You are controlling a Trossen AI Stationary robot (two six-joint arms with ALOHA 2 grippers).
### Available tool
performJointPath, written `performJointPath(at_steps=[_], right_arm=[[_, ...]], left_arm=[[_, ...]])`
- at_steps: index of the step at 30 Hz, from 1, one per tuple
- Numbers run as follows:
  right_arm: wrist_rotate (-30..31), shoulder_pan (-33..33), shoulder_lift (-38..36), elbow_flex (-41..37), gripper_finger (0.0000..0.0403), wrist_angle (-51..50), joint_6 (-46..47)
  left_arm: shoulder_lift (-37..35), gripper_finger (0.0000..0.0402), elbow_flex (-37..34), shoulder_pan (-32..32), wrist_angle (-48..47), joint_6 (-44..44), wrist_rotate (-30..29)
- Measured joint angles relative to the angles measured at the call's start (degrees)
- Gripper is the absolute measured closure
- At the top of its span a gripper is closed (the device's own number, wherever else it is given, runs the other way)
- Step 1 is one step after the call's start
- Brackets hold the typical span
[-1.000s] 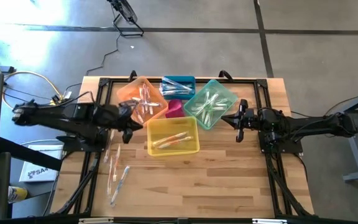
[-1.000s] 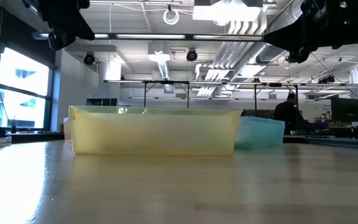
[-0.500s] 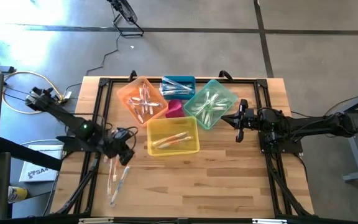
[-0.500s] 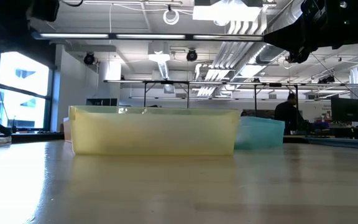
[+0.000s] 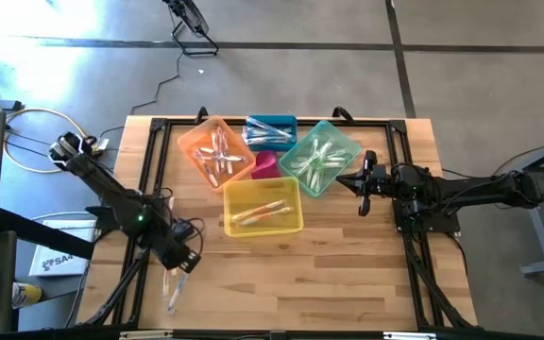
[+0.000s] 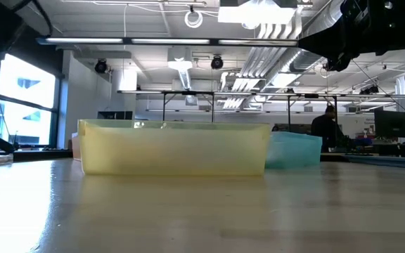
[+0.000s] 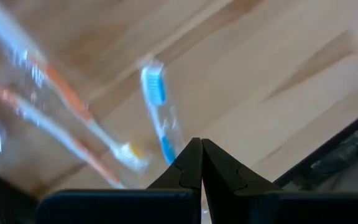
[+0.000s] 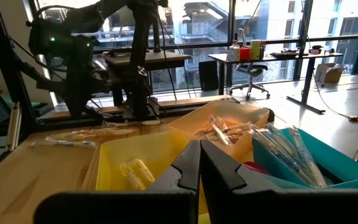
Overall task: Pick & Place Toothbrushes
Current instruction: Put the blue toothbrush into the blue bin
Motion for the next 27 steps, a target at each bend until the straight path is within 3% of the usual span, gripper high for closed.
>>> performJointPath(at_steps=[7, 27], right_arm=[[0.0, 0.0, 0.0, 0.0, 0.0399, 0.0, 0.0], [0.0, 0.0, 0.0, 0.0, 0.0399, -1.0, -0.2]], left_arm=[[4.6, 0.0401, 0.0, -3.8, 0.3, -8.0, 1.0], [6.7, 0.0386, -0.1, -4.4, 3.9, -9.2, 0.8]])
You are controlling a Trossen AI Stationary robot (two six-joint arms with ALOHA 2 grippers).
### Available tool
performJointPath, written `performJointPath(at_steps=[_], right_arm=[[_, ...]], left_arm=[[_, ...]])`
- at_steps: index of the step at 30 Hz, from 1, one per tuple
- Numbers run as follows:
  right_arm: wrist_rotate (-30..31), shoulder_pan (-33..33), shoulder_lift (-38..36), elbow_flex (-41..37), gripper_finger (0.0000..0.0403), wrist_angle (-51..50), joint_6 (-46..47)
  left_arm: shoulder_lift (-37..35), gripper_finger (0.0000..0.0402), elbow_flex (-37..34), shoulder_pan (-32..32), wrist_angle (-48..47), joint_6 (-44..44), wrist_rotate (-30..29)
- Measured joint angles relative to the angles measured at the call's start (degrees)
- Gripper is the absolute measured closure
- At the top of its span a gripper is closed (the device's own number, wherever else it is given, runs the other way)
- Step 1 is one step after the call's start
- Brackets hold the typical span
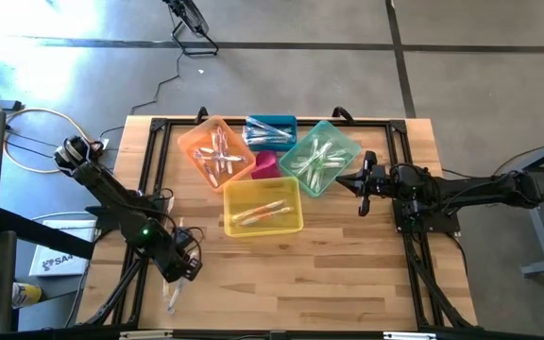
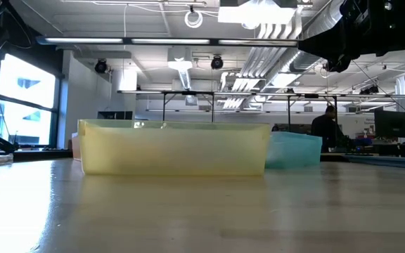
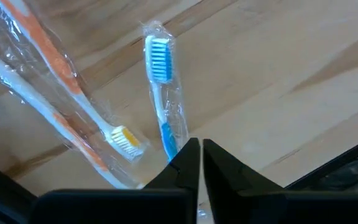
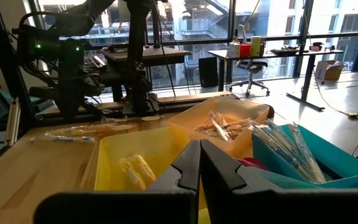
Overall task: Pick & Place Toothbrushes
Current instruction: Put the blue toothbrush into the blue bin
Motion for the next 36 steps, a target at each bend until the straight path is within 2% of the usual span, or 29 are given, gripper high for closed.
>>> performJointPath(at_steps=[8, 12, 28, 36], right_arm=[[0.0, 0.0, 0.0, 0.0, 0.0399, 0.0, -0.5], [0.0, 0.0, 0.0, 0.0, 0.0399, 0.0, -0.7], [0.0, 0.0, 0.0, 0.0, 0.0399, 0.0, -1.5], [0.0, 0.0, 0.0, 0.0, 0.0399, -0.1, -1.5]], left_arm=[[2.9, 0.0289, 0.0, 0.0, -2.0, -0.3, -1.4], [4.7, 0.0262, 0.0, 0.0, -1.8, -0.2, -3.4], [11.7, 0.0257, 0.0, 0.0, 3.5, -0.3, -3.2], [16.6, 0.0257, 0.2, 0.0, 4.7, -0.1, -0.3]])
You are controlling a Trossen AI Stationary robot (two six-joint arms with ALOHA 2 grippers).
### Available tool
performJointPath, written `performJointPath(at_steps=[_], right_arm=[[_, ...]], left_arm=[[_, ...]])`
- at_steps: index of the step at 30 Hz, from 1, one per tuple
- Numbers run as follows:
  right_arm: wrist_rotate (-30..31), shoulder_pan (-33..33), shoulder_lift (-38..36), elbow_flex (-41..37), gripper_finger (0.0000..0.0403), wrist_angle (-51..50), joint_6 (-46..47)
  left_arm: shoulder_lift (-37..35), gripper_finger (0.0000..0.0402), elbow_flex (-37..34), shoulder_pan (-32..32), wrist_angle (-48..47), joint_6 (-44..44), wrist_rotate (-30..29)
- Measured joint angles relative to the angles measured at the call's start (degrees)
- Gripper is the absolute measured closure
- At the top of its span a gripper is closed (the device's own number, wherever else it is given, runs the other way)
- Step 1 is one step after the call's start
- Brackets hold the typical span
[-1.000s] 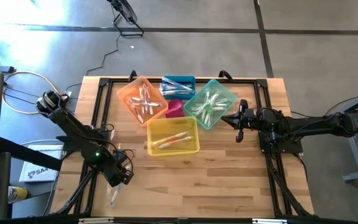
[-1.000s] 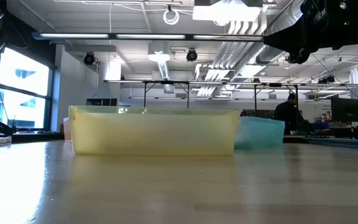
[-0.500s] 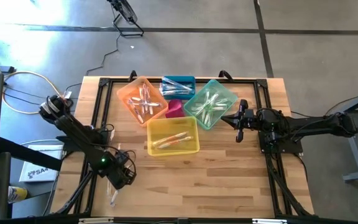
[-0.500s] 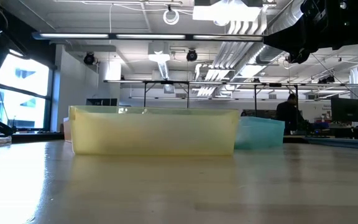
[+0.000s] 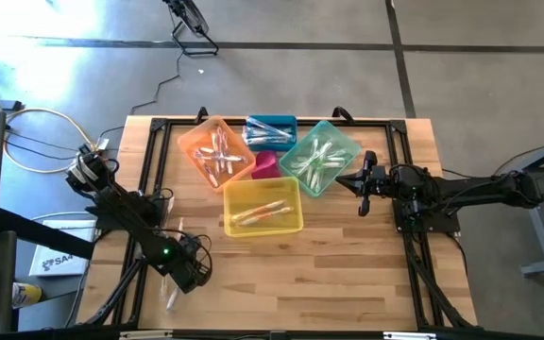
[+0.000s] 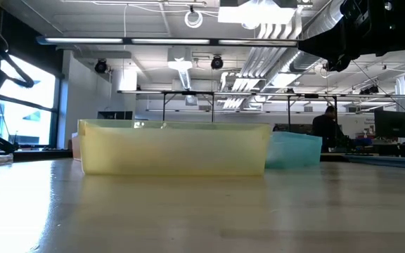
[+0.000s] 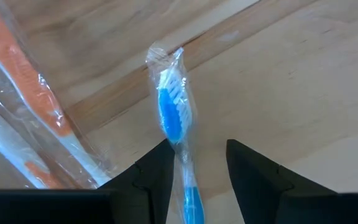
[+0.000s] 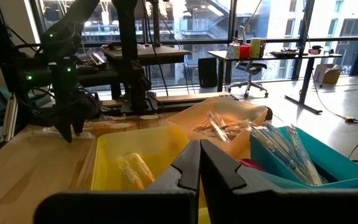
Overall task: Pick & Place Toothbrushes
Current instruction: Put the blue toothbrush into the blue bin
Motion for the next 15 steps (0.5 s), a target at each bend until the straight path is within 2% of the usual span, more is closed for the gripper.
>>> performJointPath(at_steps=[10, 15], right_arm=[[0.0, 0.0, 0.0, 0.0, 0.0399, -0.1, 0.0], [0.0, 0.0, 0.0, 0.0, 0.0399, -0.1, 0.0]], left_arm=[[1.0, 0.026, -0.1, 0.0, 0.0, 1.9, 0.3], [1.0, 0.0293, -0.1, 0.0, -0.3, 2.0, 0.3]])
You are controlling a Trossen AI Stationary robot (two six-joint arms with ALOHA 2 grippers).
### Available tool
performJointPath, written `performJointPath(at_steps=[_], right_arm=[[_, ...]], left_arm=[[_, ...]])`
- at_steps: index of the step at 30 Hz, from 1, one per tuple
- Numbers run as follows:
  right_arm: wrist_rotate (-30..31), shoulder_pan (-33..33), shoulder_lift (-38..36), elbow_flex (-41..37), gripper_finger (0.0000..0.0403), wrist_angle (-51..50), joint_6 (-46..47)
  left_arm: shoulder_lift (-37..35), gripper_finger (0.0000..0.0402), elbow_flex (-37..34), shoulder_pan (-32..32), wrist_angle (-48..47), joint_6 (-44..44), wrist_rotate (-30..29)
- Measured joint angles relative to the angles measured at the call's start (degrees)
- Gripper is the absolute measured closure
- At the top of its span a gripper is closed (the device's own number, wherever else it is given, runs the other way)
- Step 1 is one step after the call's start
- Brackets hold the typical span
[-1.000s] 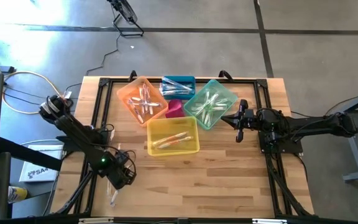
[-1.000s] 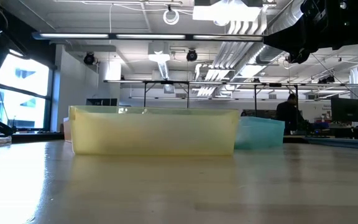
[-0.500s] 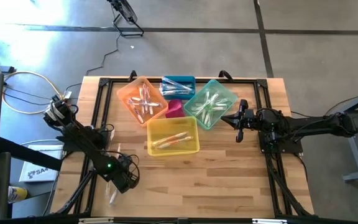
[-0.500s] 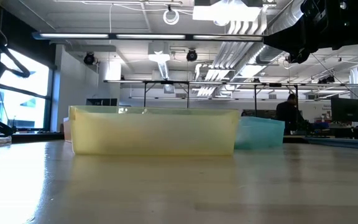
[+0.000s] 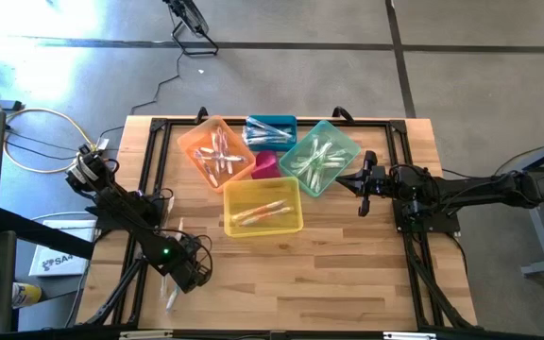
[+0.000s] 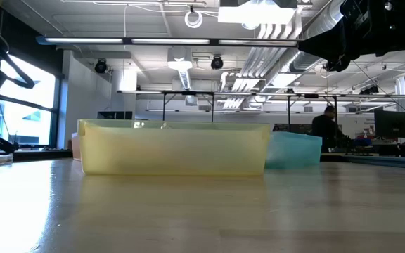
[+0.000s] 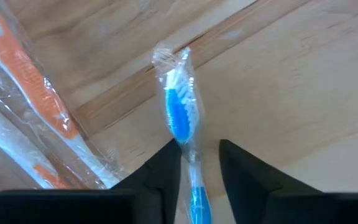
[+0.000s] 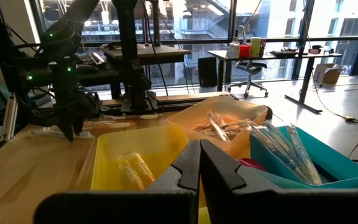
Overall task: Pick & Place Toothbrushes
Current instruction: Put the blue toothbrush into the blue bin
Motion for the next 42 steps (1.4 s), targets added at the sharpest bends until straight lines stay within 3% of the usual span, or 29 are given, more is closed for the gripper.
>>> performJointPath(at_steps=[11, 21, 33, 42], right_arm=[[0.0, 0.0, 0.0, 0.0, 0.0399, -0.1, 0.0], [0.0, 0.0, 0.0, 0.0, 0.0399, -0.1, 0.0], [0.0, 0.0, 0.0, 0.0, 0.0399, -0.2, 0.0], [0.0, 0.0, 0.0, 0.0, 0.0399, -0.2, 0.0]], left_arm=[[-1.5, 0.0391, -0.2, 0.0, 0.7, 1.2, -0.2], [-7.8, 0.0398, -0.3, 1.5, 0.7, 5.0, -6.3], [-13.8, 0.04, -0.2, 14.8, 8.7, 28.4, -6.6], [-18.7, 0.0401, 2.6, 25.7, 10.5, 44.7, -3.0]])
